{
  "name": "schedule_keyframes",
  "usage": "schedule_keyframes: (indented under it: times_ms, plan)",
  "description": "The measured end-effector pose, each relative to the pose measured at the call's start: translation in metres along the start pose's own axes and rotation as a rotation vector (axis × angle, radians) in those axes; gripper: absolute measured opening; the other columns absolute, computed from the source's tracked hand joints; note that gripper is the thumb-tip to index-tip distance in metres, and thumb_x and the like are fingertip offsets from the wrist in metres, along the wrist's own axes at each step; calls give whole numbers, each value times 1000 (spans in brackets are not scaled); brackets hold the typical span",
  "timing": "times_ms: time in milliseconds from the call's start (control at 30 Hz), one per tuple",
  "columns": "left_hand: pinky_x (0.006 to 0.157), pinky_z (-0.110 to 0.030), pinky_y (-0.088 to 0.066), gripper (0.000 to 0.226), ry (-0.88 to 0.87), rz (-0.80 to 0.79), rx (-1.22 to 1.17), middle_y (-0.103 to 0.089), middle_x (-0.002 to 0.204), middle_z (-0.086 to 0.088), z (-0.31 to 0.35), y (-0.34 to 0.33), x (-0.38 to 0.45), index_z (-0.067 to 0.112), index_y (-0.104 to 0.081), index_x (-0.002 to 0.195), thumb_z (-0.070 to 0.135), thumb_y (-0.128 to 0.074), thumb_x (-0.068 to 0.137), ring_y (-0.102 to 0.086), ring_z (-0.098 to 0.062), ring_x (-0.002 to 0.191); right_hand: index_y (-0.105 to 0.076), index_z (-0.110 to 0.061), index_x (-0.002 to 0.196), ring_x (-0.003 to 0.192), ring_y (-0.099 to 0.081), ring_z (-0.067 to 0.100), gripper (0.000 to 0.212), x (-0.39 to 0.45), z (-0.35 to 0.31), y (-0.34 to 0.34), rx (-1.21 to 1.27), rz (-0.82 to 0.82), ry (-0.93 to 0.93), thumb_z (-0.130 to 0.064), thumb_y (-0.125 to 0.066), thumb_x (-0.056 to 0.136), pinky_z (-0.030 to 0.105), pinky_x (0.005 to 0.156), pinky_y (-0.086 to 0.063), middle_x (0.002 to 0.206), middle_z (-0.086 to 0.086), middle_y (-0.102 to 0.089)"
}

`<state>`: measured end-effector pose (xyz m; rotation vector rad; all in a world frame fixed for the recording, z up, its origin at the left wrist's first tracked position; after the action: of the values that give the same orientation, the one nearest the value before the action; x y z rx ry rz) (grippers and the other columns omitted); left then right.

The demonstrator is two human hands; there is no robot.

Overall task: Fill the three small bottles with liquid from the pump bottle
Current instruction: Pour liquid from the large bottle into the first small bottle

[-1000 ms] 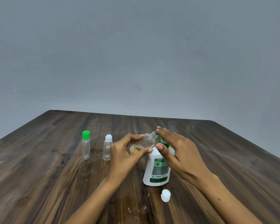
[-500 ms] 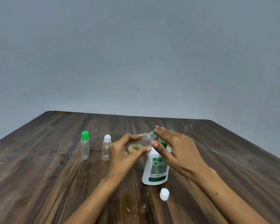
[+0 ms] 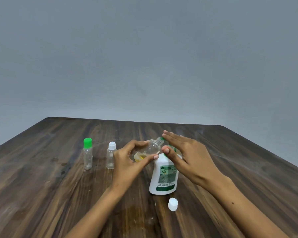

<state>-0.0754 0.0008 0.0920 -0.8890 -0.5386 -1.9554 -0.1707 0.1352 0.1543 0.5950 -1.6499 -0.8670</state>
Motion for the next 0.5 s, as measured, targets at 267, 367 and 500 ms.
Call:
schedule_keyframes:
  times_ms: [267,367,500]
  plan:
    - [83,-14,-52,40,-9,10,0,-74,98,6,1,0,1,5,-72,96,23,-87,63,-69,-1,95,-62,-21,125,119,-54,14,92,4,-1,-4,38,22,5,-80,-7,81,22,90,-37,131,-5,-59]
    - [82,-13,-52,41,-3,12,-5,-74,97,7,0,1,1,5,-72,96,24,-87,63,-69,0,95,-63,-21,124,118,-55,14,91,4,1,-2,77,38,4,-80,-9,82,25,93,-39,130,-5,-60]
    - [82,-12,-52,40,-9,13,-1,-73,98,9,1,1,1,7,-72,96,23,-87,62,-69,1,95,-52,-25,135,130,-42,5,100,1,5,-3,97,12,-11,-85,1,76,24,108,-27,142,-10,-46]
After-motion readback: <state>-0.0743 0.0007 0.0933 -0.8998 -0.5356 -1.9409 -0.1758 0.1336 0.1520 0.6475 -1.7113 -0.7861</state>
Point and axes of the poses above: each hand's wrist, its own x-axis towards the middle knuckle, its own y-axis out of the back of the hand, z = x × y, the point moved 5 cm from there along x, towards the middle knuckle
